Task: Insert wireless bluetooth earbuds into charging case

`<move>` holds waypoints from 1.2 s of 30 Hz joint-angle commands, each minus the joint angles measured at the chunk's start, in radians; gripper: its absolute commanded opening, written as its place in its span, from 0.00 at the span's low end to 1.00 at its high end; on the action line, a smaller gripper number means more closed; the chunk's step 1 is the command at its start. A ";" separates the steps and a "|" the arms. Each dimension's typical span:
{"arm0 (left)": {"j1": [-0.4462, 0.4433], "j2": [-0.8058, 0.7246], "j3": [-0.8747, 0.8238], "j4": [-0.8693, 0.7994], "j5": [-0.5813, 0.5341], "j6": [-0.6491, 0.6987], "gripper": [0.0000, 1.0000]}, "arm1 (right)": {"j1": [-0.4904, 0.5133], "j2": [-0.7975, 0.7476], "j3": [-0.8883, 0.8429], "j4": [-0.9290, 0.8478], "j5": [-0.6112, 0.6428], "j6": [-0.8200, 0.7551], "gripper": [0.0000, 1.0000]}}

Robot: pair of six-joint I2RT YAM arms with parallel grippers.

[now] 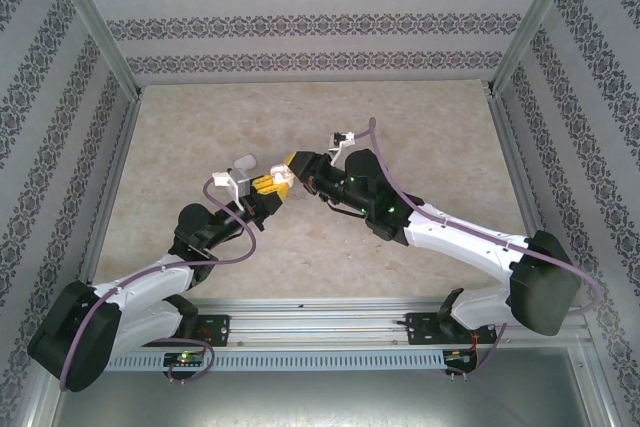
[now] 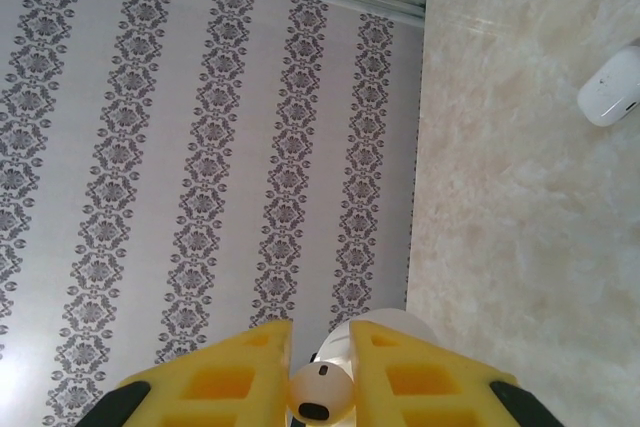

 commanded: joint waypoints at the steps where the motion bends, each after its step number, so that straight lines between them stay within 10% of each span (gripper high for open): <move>1: 0.008 -0.012 -0.001 0.119 -0.032 0.011 0.00 | 0.018 -0.013 -0.033 -0.019 0.028 0.016 0.20; 36: 0.008 -0.019 0.010 0.085 0.013 0.003 0.00 | 0.018 -0.048 0.004 -0.120 0.035 -0.003 0.18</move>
